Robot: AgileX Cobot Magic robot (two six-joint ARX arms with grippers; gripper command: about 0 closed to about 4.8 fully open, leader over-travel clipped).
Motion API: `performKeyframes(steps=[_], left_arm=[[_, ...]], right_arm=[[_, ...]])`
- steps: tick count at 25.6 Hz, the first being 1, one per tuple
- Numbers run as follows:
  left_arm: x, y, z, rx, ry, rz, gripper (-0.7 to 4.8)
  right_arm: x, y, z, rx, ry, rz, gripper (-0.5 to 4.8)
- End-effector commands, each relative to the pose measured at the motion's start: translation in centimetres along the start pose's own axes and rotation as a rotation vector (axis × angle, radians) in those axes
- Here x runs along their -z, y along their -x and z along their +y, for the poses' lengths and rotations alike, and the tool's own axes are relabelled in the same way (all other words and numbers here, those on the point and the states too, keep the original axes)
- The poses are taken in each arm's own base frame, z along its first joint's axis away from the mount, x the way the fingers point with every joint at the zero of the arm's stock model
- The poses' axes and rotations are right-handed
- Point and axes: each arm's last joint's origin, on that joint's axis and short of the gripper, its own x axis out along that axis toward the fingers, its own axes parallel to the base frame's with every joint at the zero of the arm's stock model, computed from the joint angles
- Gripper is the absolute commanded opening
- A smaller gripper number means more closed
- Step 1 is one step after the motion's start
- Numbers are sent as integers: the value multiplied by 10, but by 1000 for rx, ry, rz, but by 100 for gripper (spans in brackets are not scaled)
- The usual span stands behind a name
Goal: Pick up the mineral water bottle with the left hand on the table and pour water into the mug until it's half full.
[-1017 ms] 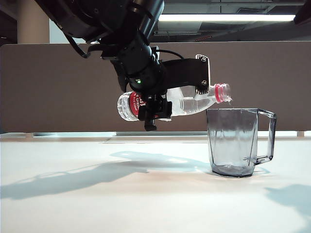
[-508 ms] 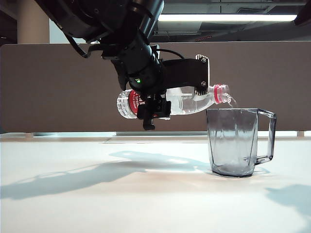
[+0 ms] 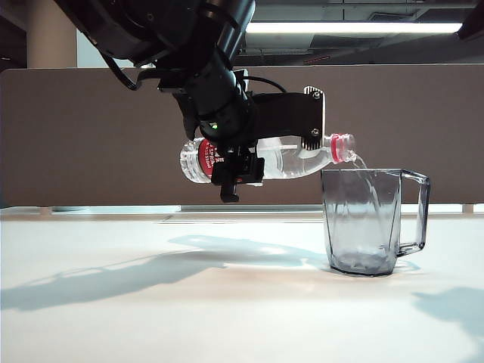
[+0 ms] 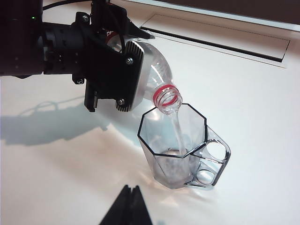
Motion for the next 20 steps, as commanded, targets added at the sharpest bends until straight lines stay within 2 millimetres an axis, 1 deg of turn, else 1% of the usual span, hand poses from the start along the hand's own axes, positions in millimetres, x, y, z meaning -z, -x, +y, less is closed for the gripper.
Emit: performKeyframes(steps=[1, 20], left_arm=[[-2, 4, 13, -74, -1, -8, 250], [-1, 4, 14, -76, -17, 1, 250]], right_arm=[[-4, 2, 0, -3, 4, -24, -2], [-4, 2, 0, -3, 4, -24, -2]])
